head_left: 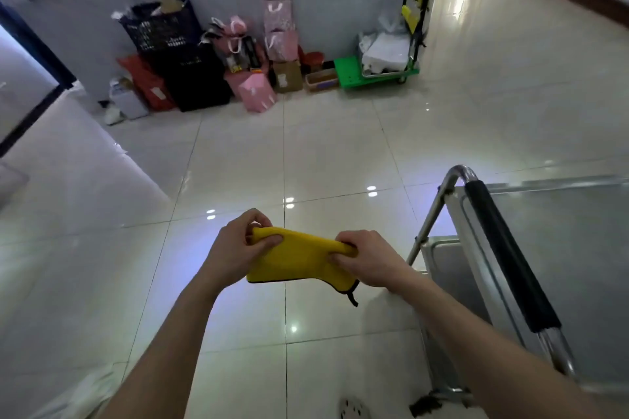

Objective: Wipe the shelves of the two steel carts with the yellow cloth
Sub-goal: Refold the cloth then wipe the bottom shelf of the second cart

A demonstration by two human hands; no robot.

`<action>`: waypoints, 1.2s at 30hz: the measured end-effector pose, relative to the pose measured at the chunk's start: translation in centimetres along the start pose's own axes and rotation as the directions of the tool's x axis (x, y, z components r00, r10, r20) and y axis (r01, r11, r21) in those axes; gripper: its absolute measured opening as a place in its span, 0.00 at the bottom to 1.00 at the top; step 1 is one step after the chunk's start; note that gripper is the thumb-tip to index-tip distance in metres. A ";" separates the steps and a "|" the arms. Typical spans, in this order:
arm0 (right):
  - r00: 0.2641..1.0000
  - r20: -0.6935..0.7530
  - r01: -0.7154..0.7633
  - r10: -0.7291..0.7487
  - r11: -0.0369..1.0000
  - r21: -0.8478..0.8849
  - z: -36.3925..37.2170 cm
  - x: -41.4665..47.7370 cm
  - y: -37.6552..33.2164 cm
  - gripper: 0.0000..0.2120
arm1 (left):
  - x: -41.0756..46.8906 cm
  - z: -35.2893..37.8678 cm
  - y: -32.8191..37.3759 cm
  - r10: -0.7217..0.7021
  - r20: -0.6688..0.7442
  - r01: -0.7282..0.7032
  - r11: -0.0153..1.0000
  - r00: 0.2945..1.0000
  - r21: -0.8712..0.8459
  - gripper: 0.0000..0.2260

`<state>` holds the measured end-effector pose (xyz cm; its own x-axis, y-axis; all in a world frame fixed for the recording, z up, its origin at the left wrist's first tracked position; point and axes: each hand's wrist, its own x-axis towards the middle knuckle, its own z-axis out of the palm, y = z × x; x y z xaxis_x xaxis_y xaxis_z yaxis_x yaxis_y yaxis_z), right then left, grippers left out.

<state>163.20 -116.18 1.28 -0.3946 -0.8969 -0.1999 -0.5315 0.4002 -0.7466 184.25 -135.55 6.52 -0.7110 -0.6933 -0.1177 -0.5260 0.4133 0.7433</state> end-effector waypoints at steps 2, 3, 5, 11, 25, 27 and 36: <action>0.998 -0.059 -0.023 0.022 0.999 -0.024 -1.8 3.0 -0.7 0.12 | 4.6 -1.2 0.5 0.040 0.023 -0.040 0.999 0.999 -0.002 0.09; 0.996 -0.087 -0.036 0.032 0.999 -0.036 -2.8 4.5 -0.8 0.13 | 7.0 -1.6 0.7 0.063 0.038 -0.062 0.998 0.997 -0.005 0.09; 0.989 -0.137 -0.063 0.054 0.996 -0.056 -4.7 7.4 -0.7 0.13 | 11.9 -2.1 0.9 0.111 0.081 -0.110 0.994 0.991 -0.006 0.09; 0.951 -0.265 -0.190 0.160 0.977 -0.092 -9.1 15.7 1.0 0.09 | 27.7 -1.4 1.8 0.241 0.259 -0.263 0.963 0.935 0.052 0.11; 0.611 -0.617 -0.467 0.496 0.855 0.226 -16.2 23.5 6.6 0.07 | 54.1 9.4 13.2 0.435 0.707 -0.674 0.734 0.557 0.079 0.07; 0.558 -0.642 -0.480 0.526 0.836 0.268 -17.5 25.1 8.9 0.06 | 57.5 12.3 15.2 0.444 0.744 -0.712 0.700 0.499 0.060 0.06; 0.335 -0.652 -0.502 0.680 0.715 0.487 -27.0 32.4 18.6 0.05 | 72.8 24.1 26.5 0.454 0.834 -0.817 0.577 0.313 -0.008 0.09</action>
<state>120.26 -132.68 -1.93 -0.9824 0.0948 -0.1607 0.1836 0.6442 -0.7425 107.32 -160.87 1.74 -0.8507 0.4633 -0.2484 0.2809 0.8000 0.5301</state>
